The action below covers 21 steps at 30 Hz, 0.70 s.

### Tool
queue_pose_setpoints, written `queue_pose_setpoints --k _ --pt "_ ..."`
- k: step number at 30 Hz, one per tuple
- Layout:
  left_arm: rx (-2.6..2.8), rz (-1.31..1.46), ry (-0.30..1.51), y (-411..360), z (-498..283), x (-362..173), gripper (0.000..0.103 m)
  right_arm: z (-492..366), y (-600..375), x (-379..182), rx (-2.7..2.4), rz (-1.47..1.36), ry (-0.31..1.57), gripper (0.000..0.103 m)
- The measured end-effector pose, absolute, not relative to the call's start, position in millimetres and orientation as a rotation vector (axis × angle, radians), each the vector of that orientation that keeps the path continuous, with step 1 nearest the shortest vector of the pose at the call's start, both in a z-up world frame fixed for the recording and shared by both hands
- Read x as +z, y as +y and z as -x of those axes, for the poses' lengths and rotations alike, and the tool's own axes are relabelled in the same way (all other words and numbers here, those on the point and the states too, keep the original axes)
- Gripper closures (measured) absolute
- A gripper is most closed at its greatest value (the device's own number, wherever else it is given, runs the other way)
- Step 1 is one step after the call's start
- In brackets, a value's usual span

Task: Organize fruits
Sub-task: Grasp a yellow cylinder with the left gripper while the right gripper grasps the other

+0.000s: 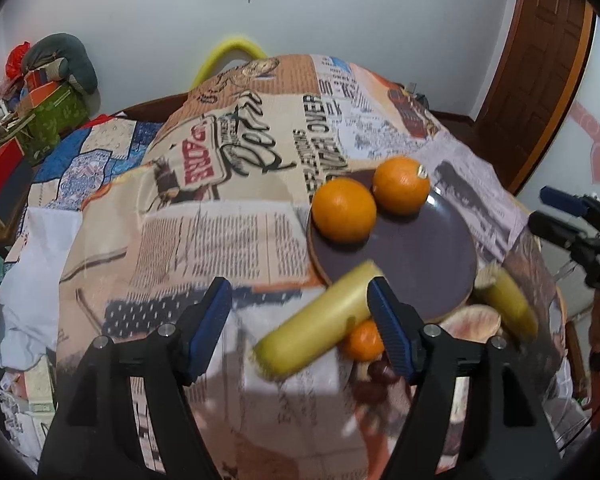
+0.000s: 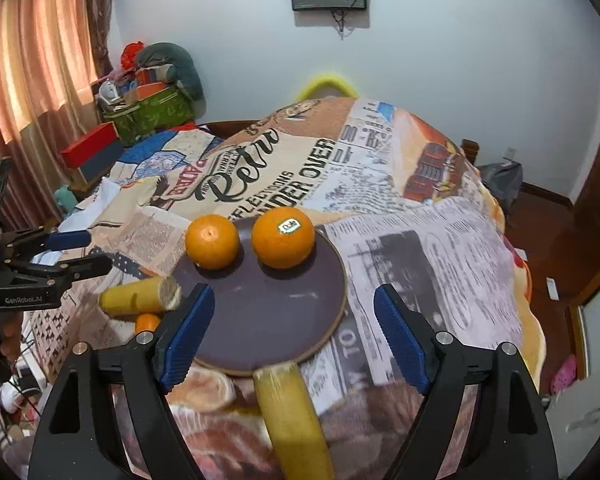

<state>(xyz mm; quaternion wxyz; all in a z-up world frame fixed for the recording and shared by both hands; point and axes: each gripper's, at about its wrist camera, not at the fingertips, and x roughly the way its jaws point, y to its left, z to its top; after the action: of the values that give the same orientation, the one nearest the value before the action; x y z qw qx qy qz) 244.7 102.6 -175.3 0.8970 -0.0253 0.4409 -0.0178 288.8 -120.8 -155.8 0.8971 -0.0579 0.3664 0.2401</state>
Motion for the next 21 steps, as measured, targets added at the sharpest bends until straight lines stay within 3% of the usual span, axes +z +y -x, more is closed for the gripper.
queue_pose_setpoints --k 21 --pt "-0.077 -0.028 0.976 104.3 -241.7 -236.6 0.032 -268.2 -142.5 -227.8 0.430 0.107 0.950 0.023"
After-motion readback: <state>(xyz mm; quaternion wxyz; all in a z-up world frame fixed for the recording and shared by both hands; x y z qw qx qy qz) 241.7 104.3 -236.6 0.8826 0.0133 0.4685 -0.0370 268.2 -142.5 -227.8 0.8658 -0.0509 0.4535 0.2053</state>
